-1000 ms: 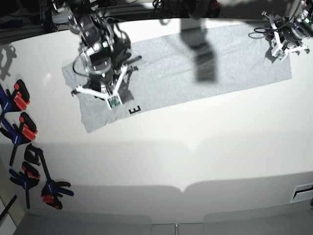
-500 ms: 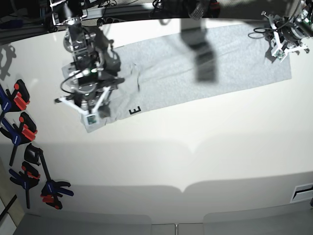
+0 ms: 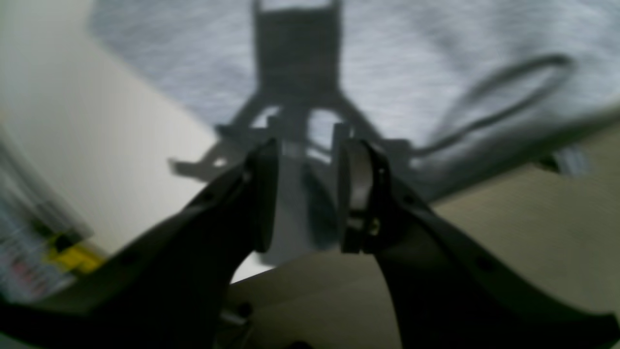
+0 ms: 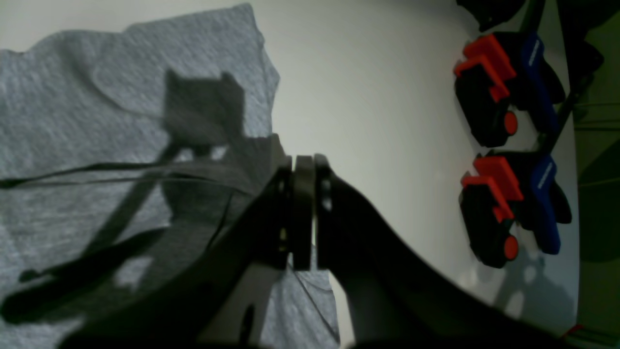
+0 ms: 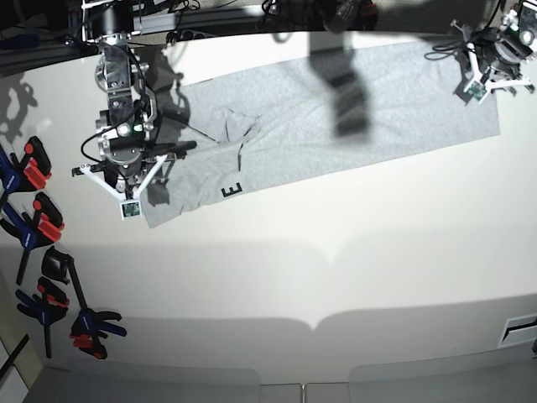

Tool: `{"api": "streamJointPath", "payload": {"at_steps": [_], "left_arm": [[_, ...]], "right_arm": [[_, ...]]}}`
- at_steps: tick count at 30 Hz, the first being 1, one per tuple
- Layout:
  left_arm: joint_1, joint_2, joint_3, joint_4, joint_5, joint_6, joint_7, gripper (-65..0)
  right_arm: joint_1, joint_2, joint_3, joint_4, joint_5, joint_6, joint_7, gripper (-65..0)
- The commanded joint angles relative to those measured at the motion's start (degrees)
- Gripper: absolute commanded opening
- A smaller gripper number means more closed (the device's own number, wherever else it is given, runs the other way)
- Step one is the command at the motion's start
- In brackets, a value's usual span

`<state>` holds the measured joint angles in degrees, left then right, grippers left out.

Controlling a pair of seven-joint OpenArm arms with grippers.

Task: Fold the T-shirt properly
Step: 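Move the right gripper down the shirt side toward the hem, then smooth the shirt strip flat with both grippers pressing along it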

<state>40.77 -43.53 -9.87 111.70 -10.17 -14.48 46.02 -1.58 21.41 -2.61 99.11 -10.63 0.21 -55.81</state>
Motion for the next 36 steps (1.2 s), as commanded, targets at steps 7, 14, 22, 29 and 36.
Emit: {"api": "streamJointPath", "payload": {"at_steps": [7,14,22,29,36], "left_arm": [[0.17,-0.96,-0.59,0.79,9.97,9.51,0.44,-45.8],[-0.09,3.39,-0.59,9.16,14.99,28.57,-0.90,-45.8],[0.02,17.33,-0.59,19.96,5.64,24.24,-4.11,-45.8],[-1.86,26.18,-0.59,8.04,-0.59,11.61,-8.37,-45.8],[-11.32,24.26,-0.59,-15.74,7.76,9.92,-7.98,-45.8]], "right_arm": [[1.09,0.44,0.31,0.98,-0.81,0.02,1.46,-48.3],[0.57,0.35,0.31,0.98,22.01,6.64,6.05,-48.4],[-2.40,0.33,0.31,0.98,23.58,8.81,6.10,-48.4],[-6.38,0.31,0.31,0.59,21.31,8.81,9.35,-48.4],[-7.61,0.00,0.31,-7.65,21.29,8.79,13.25,-48.4]]}}
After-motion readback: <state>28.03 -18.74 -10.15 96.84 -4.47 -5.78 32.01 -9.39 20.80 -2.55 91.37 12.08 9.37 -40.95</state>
